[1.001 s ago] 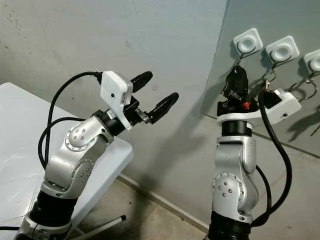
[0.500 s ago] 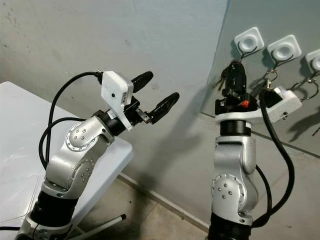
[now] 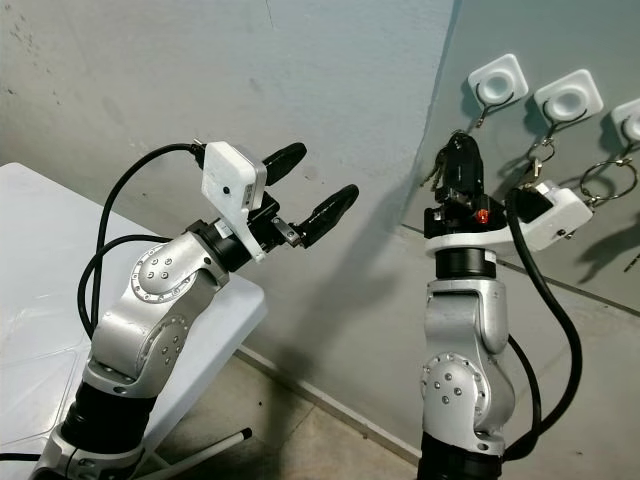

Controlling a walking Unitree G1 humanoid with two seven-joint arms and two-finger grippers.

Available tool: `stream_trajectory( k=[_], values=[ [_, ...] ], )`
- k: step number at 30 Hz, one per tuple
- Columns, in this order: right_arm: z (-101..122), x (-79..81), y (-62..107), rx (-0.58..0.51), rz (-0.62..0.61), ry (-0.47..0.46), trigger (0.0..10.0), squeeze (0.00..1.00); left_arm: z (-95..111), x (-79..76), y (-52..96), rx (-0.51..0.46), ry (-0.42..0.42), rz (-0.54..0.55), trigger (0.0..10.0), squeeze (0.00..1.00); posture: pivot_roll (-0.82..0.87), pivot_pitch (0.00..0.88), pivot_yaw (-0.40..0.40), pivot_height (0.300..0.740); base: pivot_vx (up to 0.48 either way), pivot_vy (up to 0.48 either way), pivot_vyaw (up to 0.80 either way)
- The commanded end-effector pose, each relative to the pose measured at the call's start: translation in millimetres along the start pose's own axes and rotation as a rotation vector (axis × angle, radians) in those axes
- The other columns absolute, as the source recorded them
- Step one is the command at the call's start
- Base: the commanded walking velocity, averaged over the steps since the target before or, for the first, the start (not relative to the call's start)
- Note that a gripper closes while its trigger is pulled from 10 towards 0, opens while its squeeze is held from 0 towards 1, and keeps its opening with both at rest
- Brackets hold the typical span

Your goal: Hang keys on a hook

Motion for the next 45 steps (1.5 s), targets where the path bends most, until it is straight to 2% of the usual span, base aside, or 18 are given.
stream_trajectory(
  k=[1, 15, 19, 31, 41, 42, 43, 45],
  values=[
    [10.5, 12.3, -4.7, -0.055, 0.048, -0.007, 10.0, 0.0, 4.5, 0.9, 0.3, -0.012, -0.002, -0.002, 10.0, 0.0, -0.06, 0.041, 0.019, 0.74, 0.0, 0.0, 0.0],
    [21.0, 10.1, -7.5, -0.11, 0.024, -0.013, 10.0, 0.0, 4.7, 0.2, 0.0, -0.013, -0.001, -0.005, 10.0, 0.0, -0.06, 0.04, 0.02, 0.74, 0.0, 0.0, 0.0],
    [21.1, 3.6, -6.4, -0.116, -0.016, -0.046, 10.0, 0.0, 4.7, -0.1, -0.2, -0.013, 0.002, -0.006, 10.0, 0.0, -0.06, 0.041, 0.019, 0.74, 0.0, 0.0, 0.0],
    [8.1, -18.5, 0.3, -0.064, -0.152, -0.146, 10.0, 0.0, 5.3, -0.3, 0.0, -0.015, 0.001, -0.005, 10.0, 0.0, -0.06, 0.04, 0.019, 0.74, 0.0, 0.0, 0.0],
    [3.2, -21.0, 1.6, -0.035, -0.17, -0.176, 10.0, 0.0, 5.6, -0.3, 0.4, -0.015, 0.002, -0.001, 10.0, 0.0, -0.06, 0.036, 0.016, 0.74, 0.0, 0.0, 0.0],
    [2.4, -20.8, 2.3, -0.03, -0.164, -0.175, 10.0, 0.89, 5.5, 0.1, 0.6, -0.014, 0.0, 0.002, 10.0, 0.0, -0.05, 0.035, 0.015, 0.74, 0.0, 0.0, 0.0],
    [1.5, -20.4, 3.2, -0.026, -0.155, -0.181, 10.0, 1.0, 5.4, 0.8, 0.9, -0.013, -0.001, 0.006, 10.0, 0.0, -0.05, 0.035, 0.015, 0.74, 0.0, 0.0, 0.0],
    [0.6, -19.5, 4.7, -0.021, -0.142, -0.172, 10.0, 1.0, 4.8, 1.6, 1.6, -0.012, 0.0, 0.012, 10.0, 0.0, -0.05, 0.032, 0.013, 0.74, 0.0, 0.0, 0.0]
  ],
)
Point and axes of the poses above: a point about 5 cm out from each wrist's last joint towards the gripper, its own y axis pointing back from the gripper into the wrist, its own z axis along the axis of the wrist's last joint, x = y × z, the point moved 1 cm from there along -y, pointing out of the wrist towards the gripper
